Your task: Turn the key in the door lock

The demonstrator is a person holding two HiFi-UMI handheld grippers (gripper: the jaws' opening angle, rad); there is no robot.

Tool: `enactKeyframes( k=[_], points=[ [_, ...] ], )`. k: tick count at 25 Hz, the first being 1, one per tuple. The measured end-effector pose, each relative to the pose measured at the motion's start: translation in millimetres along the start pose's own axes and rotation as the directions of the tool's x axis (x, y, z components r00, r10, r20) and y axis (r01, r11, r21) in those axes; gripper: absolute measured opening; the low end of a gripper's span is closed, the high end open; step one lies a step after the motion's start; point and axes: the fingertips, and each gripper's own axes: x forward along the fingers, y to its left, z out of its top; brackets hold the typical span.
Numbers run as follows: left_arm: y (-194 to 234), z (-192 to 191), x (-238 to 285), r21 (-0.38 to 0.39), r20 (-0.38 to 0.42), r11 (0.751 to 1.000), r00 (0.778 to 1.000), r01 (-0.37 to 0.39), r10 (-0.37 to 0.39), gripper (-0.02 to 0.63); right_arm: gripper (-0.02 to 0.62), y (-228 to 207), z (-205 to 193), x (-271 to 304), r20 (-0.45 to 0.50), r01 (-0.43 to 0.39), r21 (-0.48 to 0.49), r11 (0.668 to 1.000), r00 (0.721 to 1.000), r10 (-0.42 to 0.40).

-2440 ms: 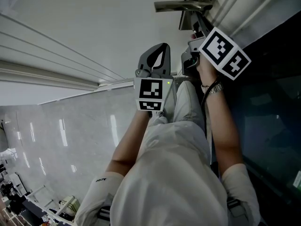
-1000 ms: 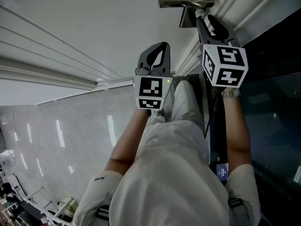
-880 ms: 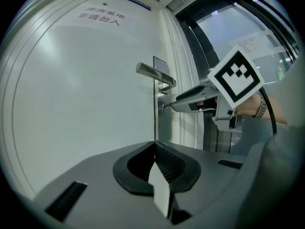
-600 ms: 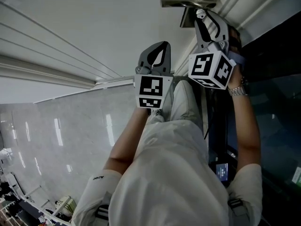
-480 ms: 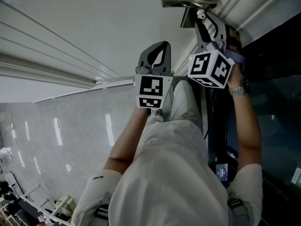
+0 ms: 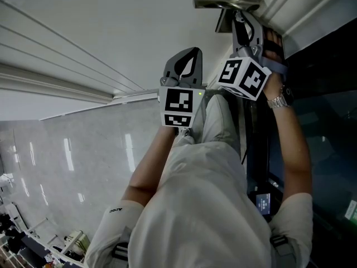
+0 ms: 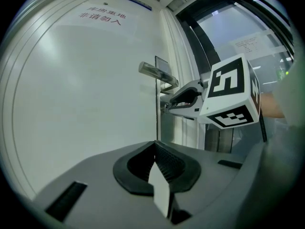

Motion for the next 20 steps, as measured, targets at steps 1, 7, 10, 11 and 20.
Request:
enactKeyframes(
  k=[1, 7, 10, 11, 20],
  points=[
    [0.4, -0.4, 0.4, -0.001, -0.001, 1.000, 1.000, 0.000, 0.000, 0.008, 0.109, -0.5, 0.1, -0.1, -0.006, 0.005, 0.025, 1.000, 1.000, -0.004],
    [-0.2, -1.5, 0.8, -0.004, -0.003, 1.000, 1.000, 0.001, -0.001, 0.009, 0.110, -4.1, 1.2, -1.9, -0.002, -0.001, 0.206, 0.978, 1.000, 0.002],
    [0.4, -1.0, 1.8, -0.006, -0.001, 1.000, 1.000, -0.003, 0.003, 0.008, 0.109, -6.0, 1.0, -1.9, 0.007, -0.018, 0.293, 0.956, 1.000, 0.017],
    [0.2, -1.0, 1.7, -0.007, 0.000, 1.000, 1.000, -0.003, 0.003, 0.008, 0.110, -6.5, 1.0, -2.1, 0.009, -0.023, 0.319, 0.947, 1.000, 0.021],
    [-0.6, -0.5, 0.6, -0.010, 0.000, 1.000, 1.000, -0.003, 0.003, 0.008, 0.110, -11.7, 1.0, -3.2, 0.035, -0.074, 0.583, 0.809, 0.997, 0.065]
  ],
)
